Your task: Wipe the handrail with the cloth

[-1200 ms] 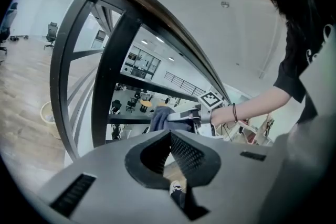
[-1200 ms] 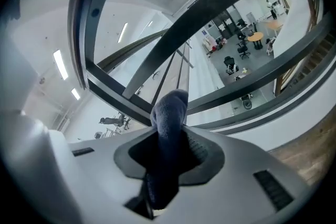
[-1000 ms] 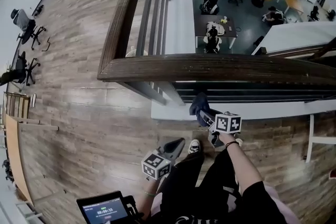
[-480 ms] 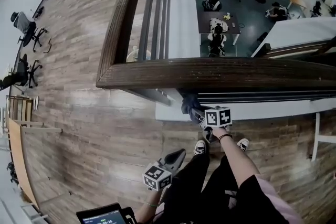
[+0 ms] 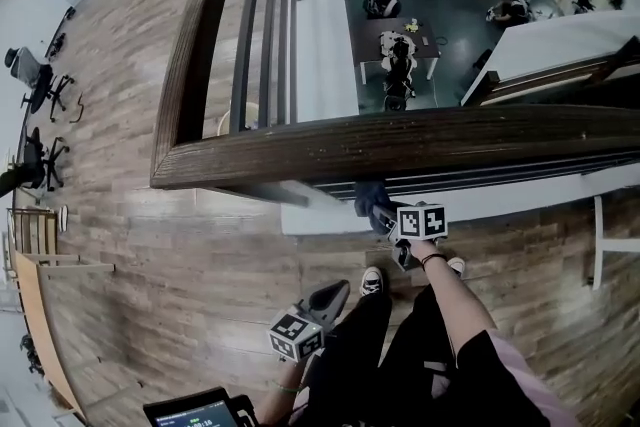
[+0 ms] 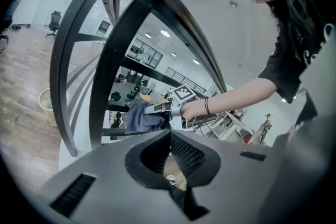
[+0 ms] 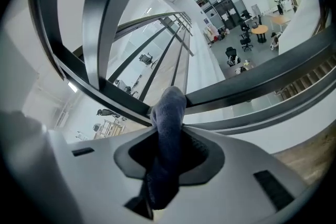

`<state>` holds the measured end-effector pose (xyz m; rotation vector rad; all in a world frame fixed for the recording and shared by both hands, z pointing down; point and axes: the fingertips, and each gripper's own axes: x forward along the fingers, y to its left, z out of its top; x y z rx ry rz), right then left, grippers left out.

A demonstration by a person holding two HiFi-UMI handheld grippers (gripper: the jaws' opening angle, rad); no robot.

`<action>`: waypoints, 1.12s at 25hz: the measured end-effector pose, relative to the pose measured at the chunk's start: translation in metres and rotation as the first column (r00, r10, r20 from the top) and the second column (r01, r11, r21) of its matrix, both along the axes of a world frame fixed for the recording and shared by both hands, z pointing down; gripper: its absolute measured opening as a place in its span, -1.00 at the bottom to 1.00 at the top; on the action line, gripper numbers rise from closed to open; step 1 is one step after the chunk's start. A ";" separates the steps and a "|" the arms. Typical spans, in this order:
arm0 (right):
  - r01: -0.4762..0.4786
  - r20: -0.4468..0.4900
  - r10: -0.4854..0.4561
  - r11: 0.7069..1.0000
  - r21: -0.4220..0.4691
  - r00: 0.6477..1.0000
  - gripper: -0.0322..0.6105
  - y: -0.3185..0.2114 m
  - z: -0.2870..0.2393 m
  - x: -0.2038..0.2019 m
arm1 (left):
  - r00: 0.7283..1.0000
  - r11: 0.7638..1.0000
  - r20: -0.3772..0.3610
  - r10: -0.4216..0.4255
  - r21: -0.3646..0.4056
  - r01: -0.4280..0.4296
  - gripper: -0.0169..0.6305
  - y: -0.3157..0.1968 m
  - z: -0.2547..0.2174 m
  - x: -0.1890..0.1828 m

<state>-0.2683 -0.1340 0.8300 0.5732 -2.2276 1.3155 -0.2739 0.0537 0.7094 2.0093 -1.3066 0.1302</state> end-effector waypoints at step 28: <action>-0.406 -0.060 0.405 0.914 -0.016 0.912 -0.61 -0.162 0.013 0.367 | 0.960 0.960 -0.004 0.279 -0.037 -0.279 -0.95 -0.135 -0.006 0.242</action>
